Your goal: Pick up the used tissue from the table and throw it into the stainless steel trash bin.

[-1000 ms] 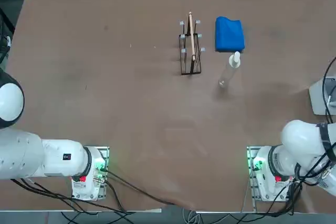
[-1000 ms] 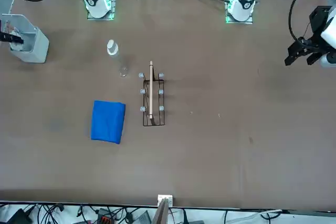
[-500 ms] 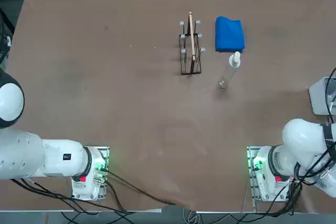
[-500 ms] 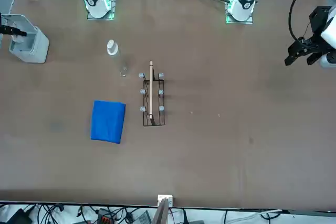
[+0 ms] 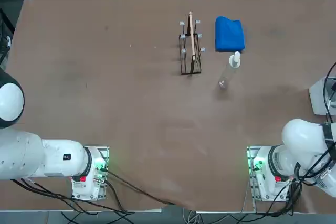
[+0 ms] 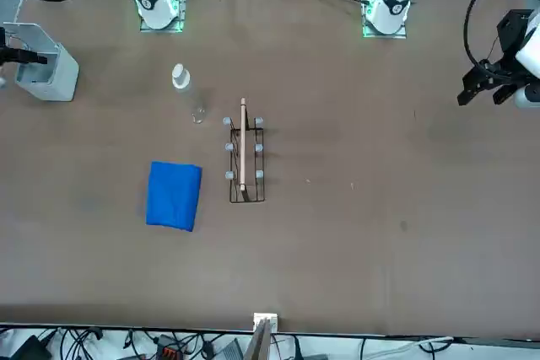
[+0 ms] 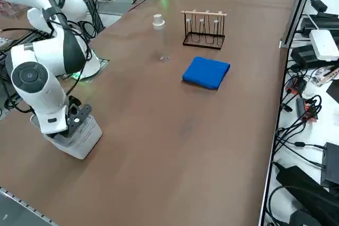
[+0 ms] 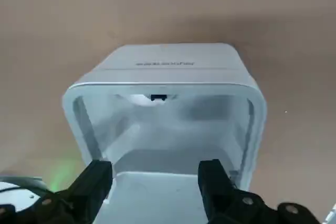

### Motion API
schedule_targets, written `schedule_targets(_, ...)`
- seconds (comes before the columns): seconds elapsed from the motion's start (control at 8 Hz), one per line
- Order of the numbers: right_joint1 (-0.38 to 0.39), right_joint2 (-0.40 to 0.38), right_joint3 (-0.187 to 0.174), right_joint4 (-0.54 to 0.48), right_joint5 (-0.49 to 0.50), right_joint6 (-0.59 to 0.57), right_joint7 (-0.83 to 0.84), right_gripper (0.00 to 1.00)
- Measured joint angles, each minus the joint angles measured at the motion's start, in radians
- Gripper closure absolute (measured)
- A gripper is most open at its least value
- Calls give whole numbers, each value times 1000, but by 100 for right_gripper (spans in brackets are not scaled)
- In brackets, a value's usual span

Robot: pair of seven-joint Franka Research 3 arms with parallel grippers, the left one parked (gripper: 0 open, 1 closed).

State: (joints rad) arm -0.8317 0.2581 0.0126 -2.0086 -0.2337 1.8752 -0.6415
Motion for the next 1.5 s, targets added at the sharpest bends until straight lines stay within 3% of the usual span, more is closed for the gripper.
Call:
schedule_targets(0.38,73,-71,17,158,19,-169,-6,0)
schedule_targets(0.62,169,-129,53,285,112,-258,-4,0)
schedule_targets(1.12,331,-132,65,416,313,-272,14,0)
schedule_targets(1.5,493,-127,66,454,327,-271,214,0)
